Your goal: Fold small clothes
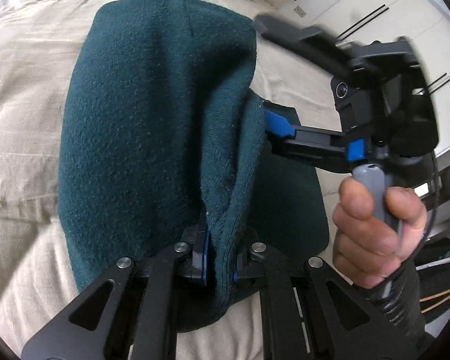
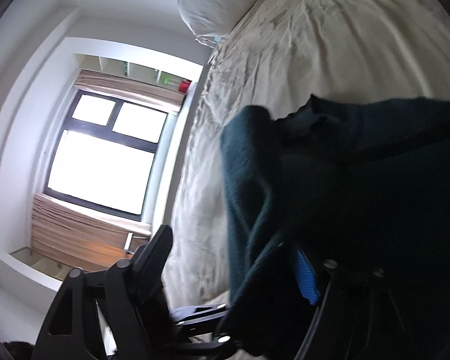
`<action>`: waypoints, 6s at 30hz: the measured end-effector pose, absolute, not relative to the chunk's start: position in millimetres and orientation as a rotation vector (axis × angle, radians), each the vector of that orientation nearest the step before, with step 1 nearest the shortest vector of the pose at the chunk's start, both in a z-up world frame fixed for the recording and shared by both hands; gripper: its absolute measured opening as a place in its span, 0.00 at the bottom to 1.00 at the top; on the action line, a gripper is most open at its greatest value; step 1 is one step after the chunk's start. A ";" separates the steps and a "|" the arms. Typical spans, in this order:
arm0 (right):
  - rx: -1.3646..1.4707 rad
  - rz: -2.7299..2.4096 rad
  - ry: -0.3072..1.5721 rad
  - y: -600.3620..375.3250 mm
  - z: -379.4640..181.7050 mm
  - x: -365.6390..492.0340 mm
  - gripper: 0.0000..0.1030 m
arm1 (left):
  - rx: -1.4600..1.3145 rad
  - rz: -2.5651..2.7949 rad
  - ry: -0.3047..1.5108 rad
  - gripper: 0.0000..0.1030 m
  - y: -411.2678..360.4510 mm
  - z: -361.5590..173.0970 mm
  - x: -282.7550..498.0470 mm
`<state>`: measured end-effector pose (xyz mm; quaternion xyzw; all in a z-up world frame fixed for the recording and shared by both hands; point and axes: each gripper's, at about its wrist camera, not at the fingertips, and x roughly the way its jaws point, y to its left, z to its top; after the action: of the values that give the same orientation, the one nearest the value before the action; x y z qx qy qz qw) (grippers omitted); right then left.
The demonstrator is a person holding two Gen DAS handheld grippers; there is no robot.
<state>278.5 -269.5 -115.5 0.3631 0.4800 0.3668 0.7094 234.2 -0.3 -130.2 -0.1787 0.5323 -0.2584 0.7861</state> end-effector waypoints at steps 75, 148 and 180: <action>0.806 0.570 1.077 -397.5 -137.8 188.9 0.13 | -0.157 -0.560 1.069 0.32 -41.9 -137.6 223.7; 0.670 0.464 0.901 -408.6 -102.4 145.2 0.40 | 0.012 -0.467 0.871 0.57 -28.6 -96.7 202.7; 0.700 0.357 1.031 -443.9 -146.9 199.2 0.67 | -0.116 -0.399 0.977 0.71 17.0 -92.3 254.4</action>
<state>199.2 -443.9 -146.9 0.3261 0.4803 0.1661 0.7971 254.4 17.0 -92.3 -0.0554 0.4659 -0.1903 0.8624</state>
